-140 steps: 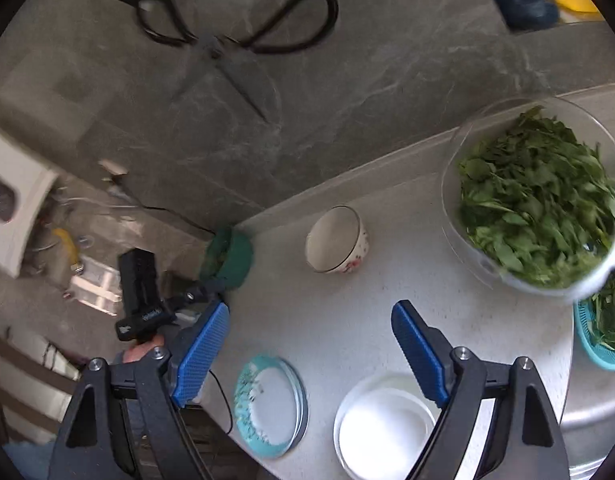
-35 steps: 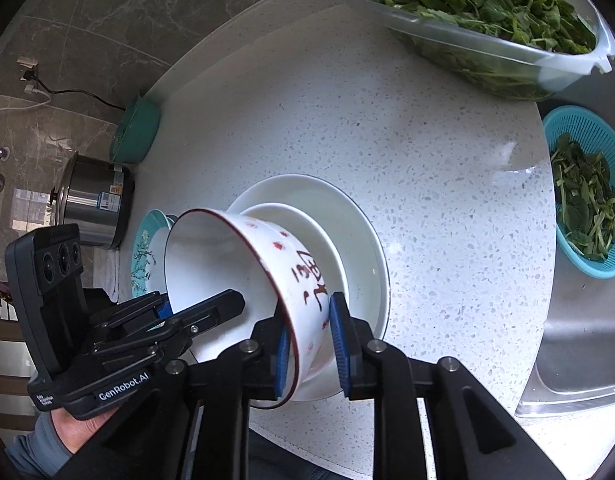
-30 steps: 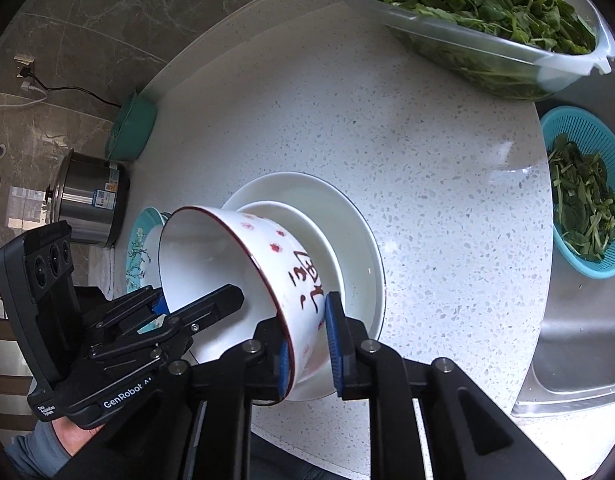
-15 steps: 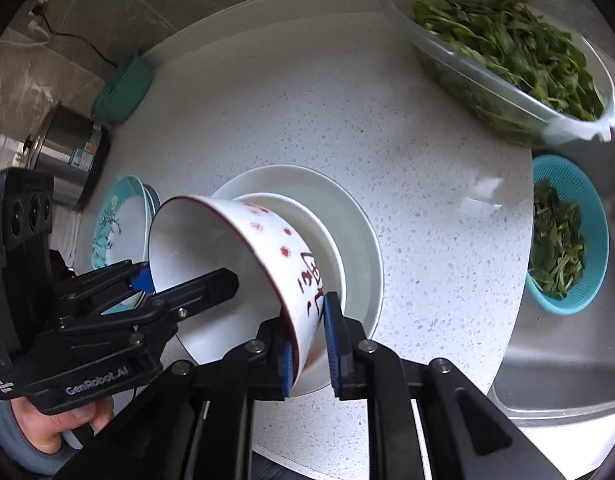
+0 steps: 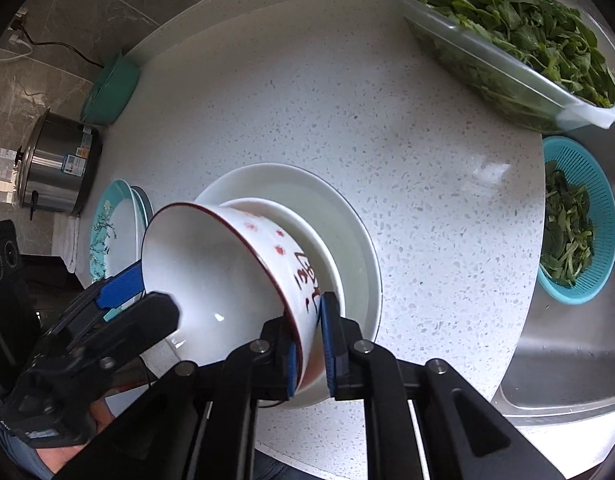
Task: Organize plates and bowls
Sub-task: 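Open both grippers and withdraw from the nested bowls, then move both open grippers to the rim of the white plate under the bowls, then close both grippers on the white plate's rim, then lift the white plate with bowls and carry it over the teal plates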
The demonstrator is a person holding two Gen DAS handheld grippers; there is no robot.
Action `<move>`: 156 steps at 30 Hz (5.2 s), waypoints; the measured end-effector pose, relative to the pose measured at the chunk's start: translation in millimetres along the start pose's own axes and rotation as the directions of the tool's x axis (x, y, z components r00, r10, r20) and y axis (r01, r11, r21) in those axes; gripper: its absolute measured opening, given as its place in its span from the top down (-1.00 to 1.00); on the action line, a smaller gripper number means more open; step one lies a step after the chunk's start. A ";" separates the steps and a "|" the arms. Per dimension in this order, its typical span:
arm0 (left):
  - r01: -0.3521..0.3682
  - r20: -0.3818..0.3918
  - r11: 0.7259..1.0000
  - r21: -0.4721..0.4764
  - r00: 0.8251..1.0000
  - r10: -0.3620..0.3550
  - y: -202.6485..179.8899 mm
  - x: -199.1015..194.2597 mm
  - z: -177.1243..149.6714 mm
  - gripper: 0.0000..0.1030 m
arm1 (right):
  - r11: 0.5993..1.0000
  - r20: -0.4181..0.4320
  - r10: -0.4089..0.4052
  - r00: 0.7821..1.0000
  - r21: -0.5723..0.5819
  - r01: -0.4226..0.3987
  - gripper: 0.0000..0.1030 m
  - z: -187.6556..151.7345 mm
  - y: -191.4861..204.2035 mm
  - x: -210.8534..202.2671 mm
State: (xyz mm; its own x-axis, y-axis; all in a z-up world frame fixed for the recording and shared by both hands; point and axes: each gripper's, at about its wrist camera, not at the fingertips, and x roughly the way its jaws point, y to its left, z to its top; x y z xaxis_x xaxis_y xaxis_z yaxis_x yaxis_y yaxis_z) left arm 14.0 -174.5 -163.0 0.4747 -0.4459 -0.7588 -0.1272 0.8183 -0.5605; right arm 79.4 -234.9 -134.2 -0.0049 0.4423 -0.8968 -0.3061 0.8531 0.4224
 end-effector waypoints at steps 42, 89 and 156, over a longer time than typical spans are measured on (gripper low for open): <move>0.039 0.107 0.984 -0.172 0.994 -0.021 43.1 -32.7 3.2 -0.36 | 0.909 0.060 -0.265 0.962 -0.317 0.270 -0.29 -13.3 68.9 6.5; -0.448 0.022 0.891 -0.076 0.893 0.450 31.8 6.3 -68.1 -0.49 | 0.968 0.015 0.073 0.997 -0.242 -0.067 0.02 -2.4 -43.8 3.4; -0.307 0.023 0.952 0.002 0.951 0.307 18.3 37.6 -41.0 0.78 | 0.960 0.080 0.171 0.982 -0.239 -0.148 0.56 -7.5 -29.4 18.4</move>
State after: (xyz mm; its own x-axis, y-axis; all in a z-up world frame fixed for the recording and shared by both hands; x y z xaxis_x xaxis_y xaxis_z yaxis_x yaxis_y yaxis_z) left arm -6.2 -191.2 -215.4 0.4323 -0.1648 -0.8865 -0.2654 0.9163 -0.2998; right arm 81.1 -253.9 -164.1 0.0190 0.6026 -0.7978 -0.5202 0.6874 0.5068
